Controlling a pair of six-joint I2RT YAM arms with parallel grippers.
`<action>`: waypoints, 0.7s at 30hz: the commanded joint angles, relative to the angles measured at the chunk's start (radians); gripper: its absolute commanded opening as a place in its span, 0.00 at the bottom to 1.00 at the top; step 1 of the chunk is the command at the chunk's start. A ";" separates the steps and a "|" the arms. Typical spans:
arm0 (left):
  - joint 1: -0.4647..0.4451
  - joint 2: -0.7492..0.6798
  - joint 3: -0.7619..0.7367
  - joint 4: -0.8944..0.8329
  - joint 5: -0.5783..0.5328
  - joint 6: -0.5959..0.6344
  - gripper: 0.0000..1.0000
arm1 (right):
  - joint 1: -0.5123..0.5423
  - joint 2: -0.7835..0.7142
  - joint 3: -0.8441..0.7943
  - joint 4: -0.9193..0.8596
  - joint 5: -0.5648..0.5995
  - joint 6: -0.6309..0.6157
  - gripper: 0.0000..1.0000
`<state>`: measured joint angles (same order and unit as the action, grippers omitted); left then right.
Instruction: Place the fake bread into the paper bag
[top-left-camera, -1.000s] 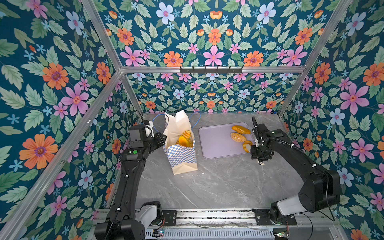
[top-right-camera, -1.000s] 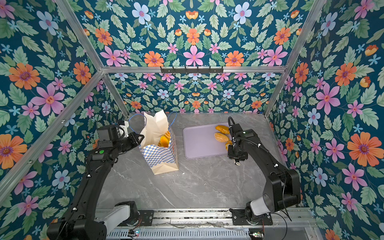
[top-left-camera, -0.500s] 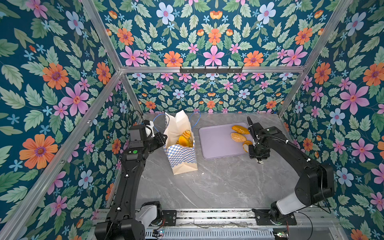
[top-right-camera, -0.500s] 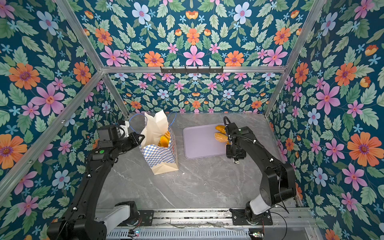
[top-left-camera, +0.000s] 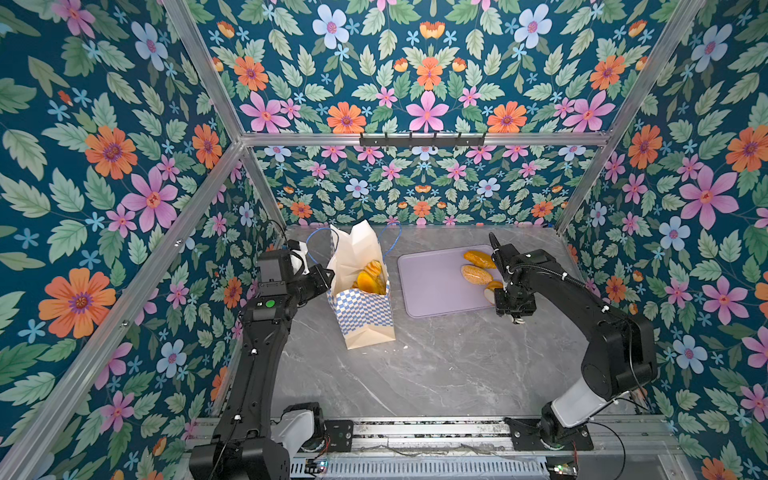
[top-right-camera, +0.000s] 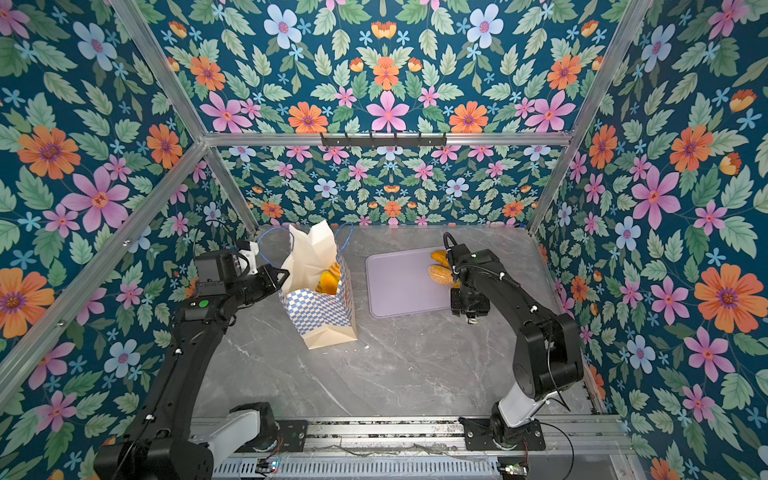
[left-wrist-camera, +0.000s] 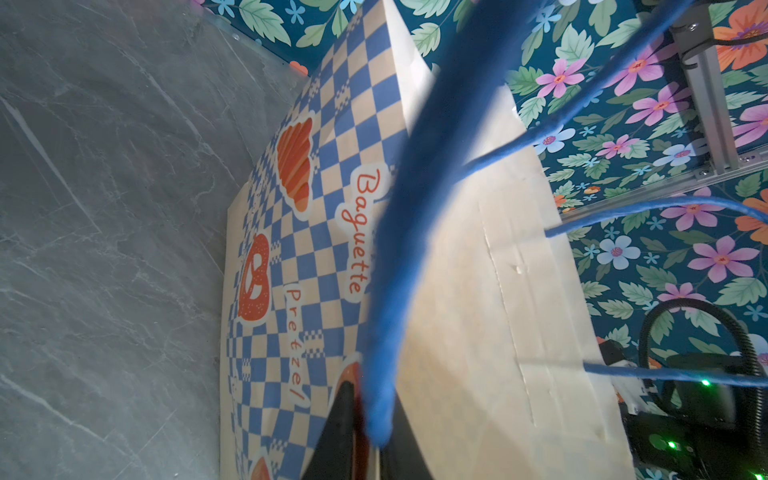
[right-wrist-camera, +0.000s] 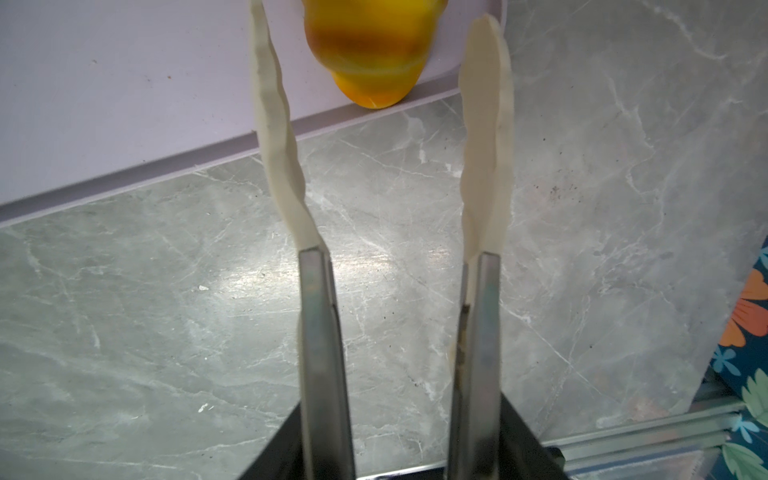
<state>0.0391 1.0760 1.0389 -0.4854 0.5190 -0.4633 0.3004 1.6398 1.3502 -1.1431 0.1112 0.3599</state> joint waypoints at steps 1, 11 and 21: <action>0.001 -0.003 0.008 0.009 -0.004 0.017 0.14 | 0.001 0.009 0.013 -0.009 0.024 -0.014 0.53; 0.001 -0.003 0.019 -0.007 -0.010 0.021 0.15 | 0.000 0.097 0.036 0.005 0.054 -0.033 0.53; 0.001 -0.004 0.026 -0.015 -0.017 0.022 0.15 | -0.004 0.102 0.039 0.017 0.056 -0.037 0.46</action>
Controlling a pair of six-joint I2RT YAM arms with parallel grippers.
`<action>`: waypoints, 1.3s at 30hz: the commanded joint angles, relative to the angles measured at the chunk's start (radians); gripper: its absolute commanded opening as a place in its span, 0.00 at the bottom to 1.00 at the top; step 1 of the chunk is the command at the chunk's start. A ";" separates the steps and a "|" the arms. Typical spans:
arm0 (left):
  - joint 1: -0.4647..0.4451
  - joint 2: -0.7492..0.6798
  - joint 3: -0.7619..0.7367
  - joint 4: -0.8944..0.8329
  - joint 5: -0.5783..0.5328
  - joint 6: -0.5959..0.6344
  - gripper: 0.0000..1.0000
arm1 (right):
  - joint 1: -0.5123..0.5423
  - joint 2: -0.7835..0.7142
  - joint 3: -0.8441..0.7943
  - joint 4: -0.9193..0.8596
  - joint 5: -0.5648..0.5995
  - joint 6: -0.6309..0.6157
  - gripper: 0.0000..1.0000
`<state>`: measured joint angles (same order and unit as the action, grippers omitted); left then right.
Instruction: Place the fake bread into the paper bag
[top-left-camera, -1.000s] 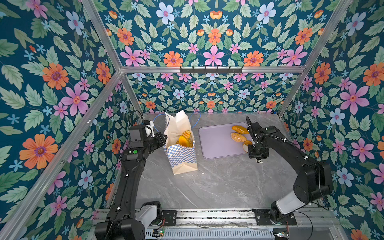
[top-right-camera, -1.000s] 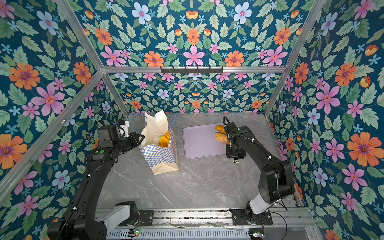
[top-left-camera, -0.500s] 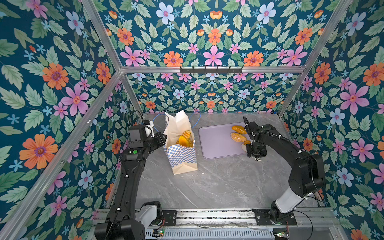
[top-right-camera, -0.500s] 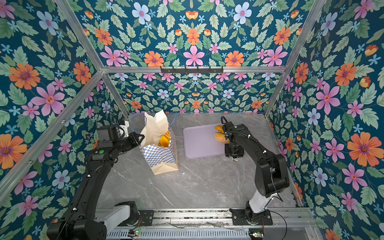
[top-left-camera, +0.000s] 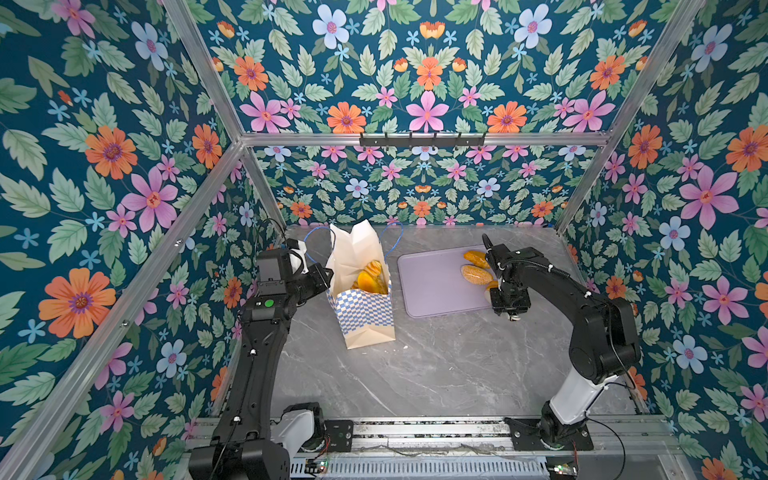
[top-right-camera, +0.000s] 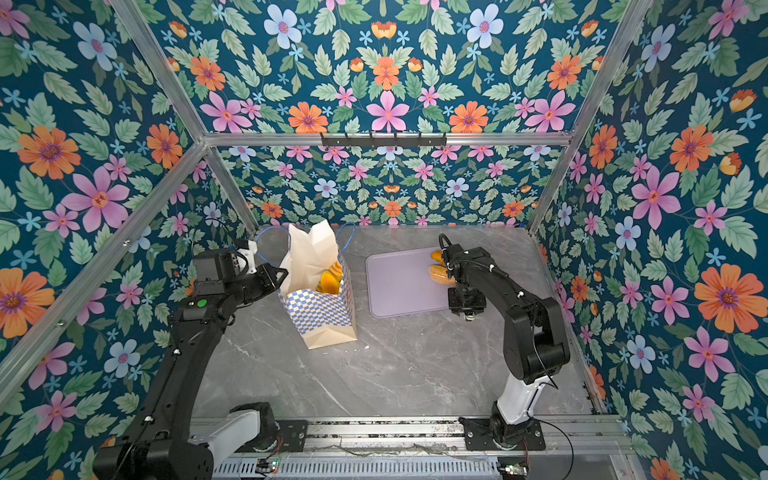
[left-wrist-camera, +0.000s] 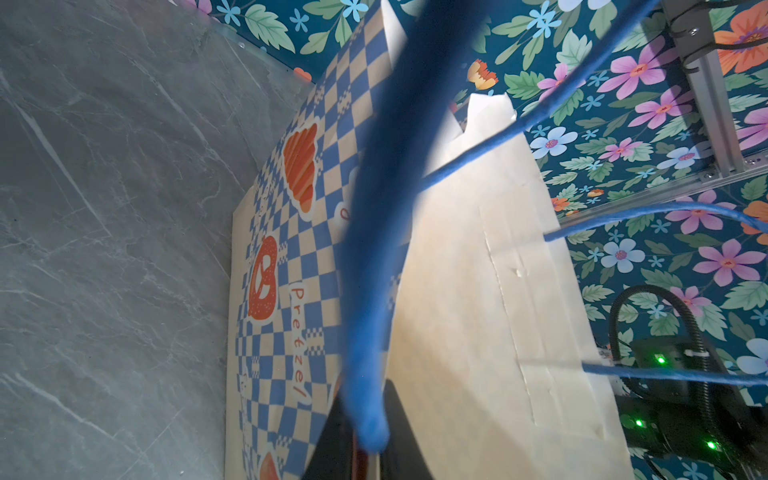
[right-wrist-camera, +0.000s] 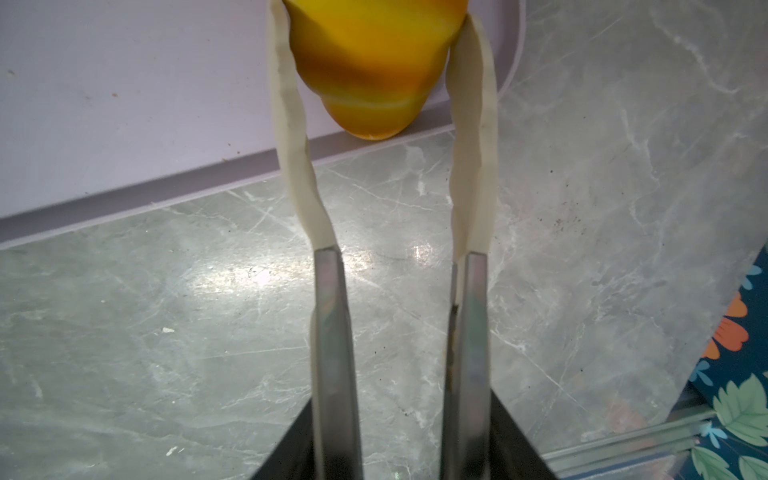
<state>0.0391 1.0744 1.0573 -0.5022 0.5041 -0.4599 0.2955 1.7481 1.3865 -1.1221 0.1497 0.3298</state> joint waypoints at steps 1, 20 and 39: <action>0.001 -0.003 0.008 0.002 -0.001 0.018 0.14 | 0.000 -0.011 0.002 -0.004 0.017 -0.005 0.45; 0.001 0.001 0.012 0.004 -0.002 0.020 0.15 | -0.001 -0.139 -0.004 -0.059 0.034 0.011 0.41; 0.001 -0.009 0.033 -0.013 -0.002 0.020 0.24 | 0.000 -0.302 0.063 -0.068 -0.060 0.038 0.40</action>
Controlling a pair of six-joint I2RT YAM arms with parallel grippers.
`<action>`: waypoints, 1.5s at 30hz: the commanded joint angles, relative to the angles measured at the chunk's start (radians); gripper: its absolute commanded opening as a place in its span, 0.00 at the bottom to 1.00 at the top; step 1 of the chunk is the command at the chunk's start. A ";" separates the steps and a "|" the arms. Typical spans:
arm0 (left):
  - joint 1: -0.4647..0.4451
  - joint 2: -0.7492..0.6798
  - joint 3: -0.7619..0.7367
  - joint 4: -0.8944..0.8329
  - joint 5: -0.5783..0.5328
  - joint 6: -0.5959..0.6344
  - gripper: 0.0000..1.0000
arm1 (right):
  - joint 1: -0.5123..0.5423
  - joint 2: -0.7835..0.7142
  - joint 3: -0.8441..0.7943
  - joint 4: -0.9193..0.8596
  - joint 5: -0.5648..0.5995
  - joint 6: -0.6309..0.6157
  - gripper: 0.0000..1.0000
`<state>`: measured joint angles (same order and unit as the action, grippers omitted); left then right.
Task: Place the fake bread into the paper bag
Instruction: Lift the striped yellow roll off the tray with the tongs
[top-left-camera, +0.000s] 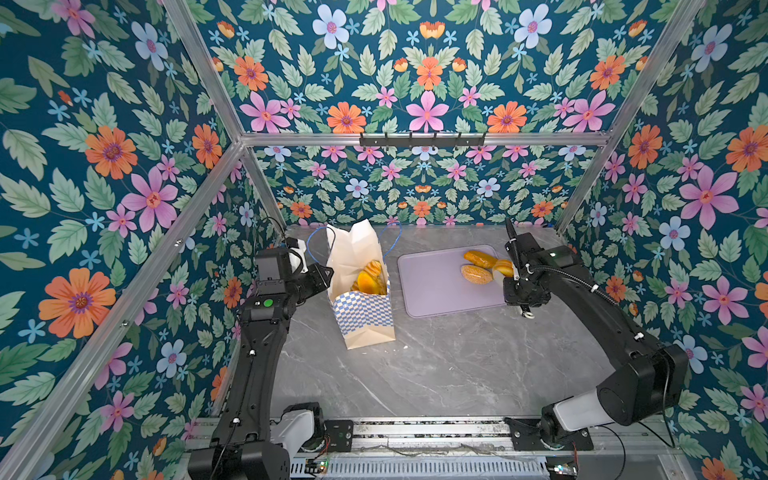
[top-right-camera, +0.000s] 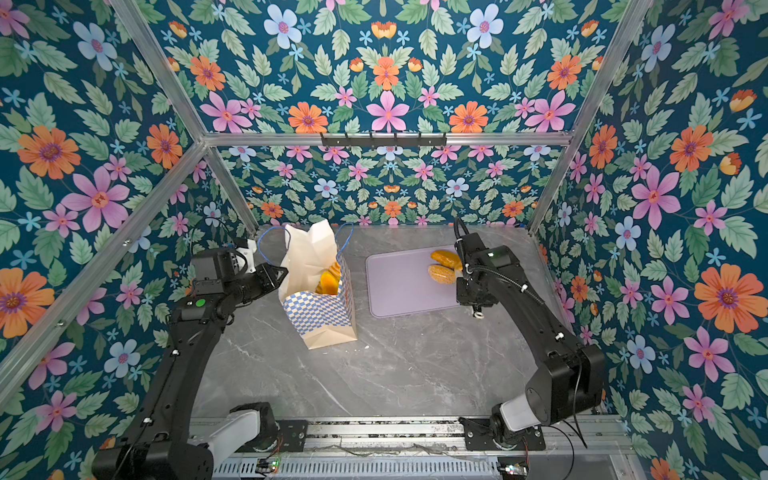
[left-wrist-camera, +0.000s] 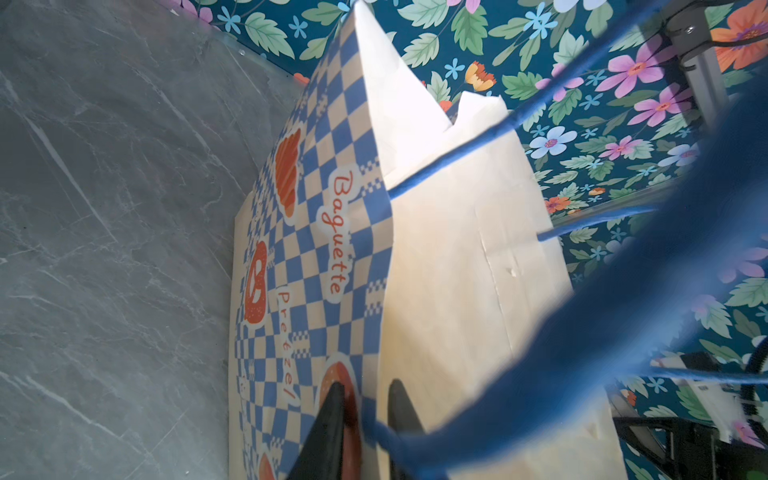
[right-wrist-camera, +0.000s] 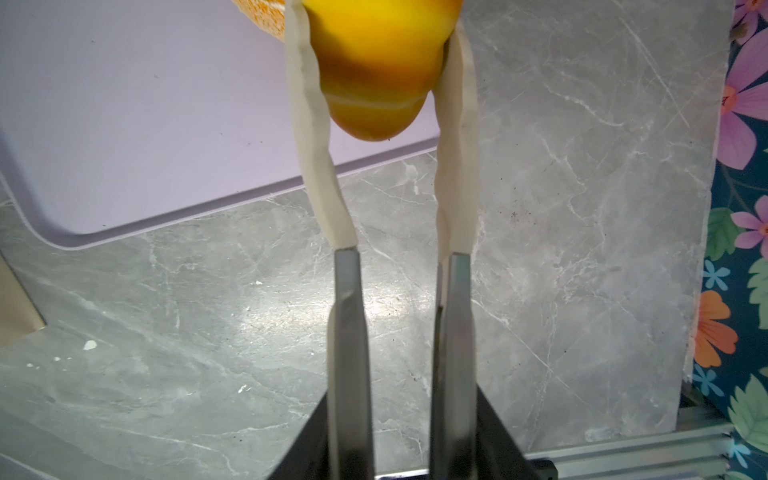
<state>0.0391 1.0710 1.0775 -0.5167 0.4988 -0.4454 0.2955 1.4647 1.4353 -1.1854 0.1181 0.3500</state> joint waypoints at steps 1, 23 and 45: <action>0.001 -0.008 0.014 0.000 0.003 0.005 0.24 | -0.001 -0.025 0.018 -0.004 -0.038 0.020 0.40; 0.001 -0.027 0.019 -0.023 -0.010 -0.009 0.17 | 0.000 -0.160 0.085 0.061 -0.094 0.044 0.37; 0.001 -0.032 0.012 -0.022 -0.031 -0.020 0.16 | -0.001 -0.255 0.176 0.175 -0.226 0.052 0.35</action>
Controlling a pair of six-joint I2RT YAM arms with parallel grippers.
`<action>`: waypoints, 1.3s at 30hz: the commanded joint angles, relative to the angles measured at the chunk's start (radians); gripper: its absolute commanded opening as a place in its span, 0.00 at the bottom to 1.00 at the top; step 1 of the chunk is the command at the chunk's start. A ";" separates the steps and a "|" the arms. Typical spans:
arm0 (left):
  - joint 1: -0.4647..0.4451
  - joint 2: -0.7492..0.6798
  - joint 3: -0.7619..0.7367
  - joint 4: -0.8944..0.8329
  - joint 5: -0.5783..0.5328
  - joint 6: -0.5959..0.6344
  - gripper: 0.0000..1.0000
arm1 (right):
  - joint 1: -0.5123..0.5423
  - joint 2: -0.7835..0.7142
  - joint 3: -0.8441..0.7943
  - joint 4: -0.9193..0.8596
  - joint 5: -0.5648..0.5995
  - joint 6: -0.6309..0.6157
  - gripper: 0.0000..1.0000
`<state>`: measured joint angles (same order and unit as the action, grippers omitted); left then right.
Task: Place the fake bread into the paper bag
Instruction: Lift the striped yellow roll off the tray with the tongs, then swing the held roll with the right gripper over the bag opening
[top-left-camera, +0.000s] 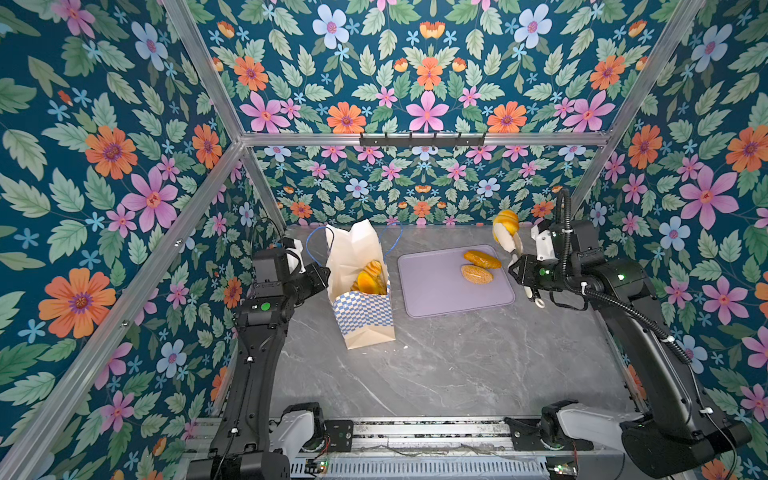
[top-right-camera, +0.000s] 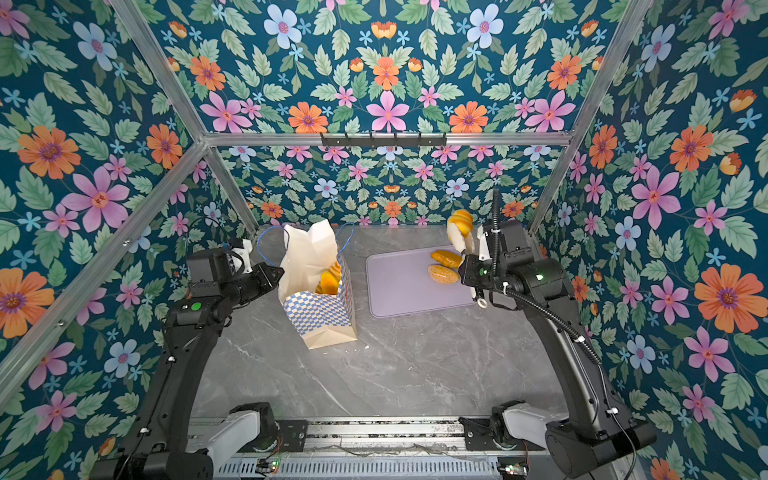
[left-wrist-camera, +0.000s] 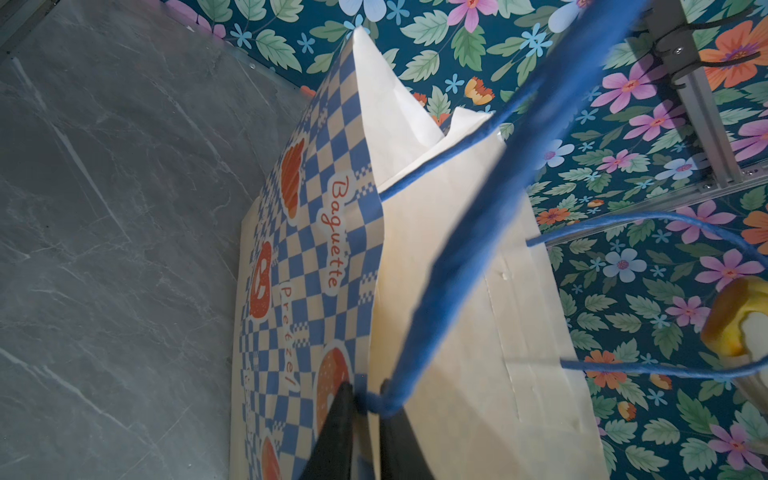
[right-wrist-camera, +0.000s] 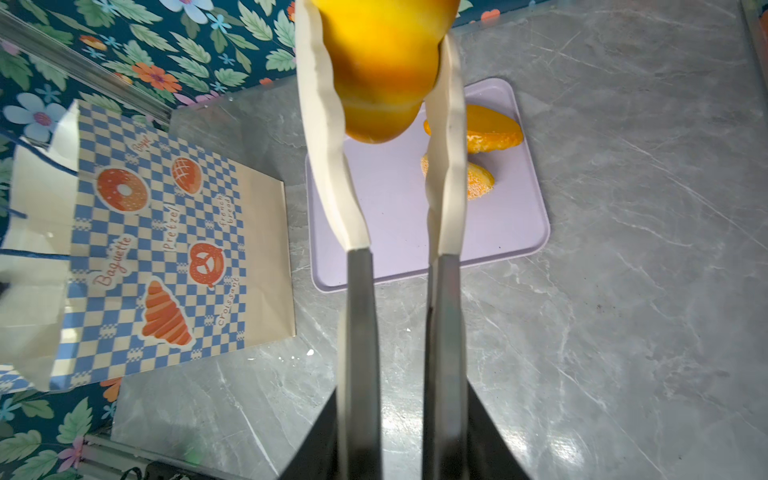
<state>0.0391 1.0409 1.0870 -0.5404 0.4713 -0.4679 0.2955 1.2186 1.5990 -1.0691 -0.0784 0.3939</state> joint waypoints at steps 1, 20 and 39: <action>0.000 -0.001 0.002 0.002 -0.005 0.002 0.16 | 0.001 -0.010 0.015 0.065 -0.039 0.008 0.35; 0.001 0.004 0.012 -0.004 -0.007 0.006 0.16 | 0.156 0.040 0.128 0.116 -0.090 -0.011 0.35; 0.001 0.002 0.011 -0.007 -0.008 0.010 0.16 | 0.431 0.173 0.263 0.111 -0.003 -0.109 0.35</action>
<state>0.0391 1.0481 1.0946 -0.5411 0.4683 -0.4675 0.7010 1.3800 1.8393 -0.9989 -0.1108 0.3267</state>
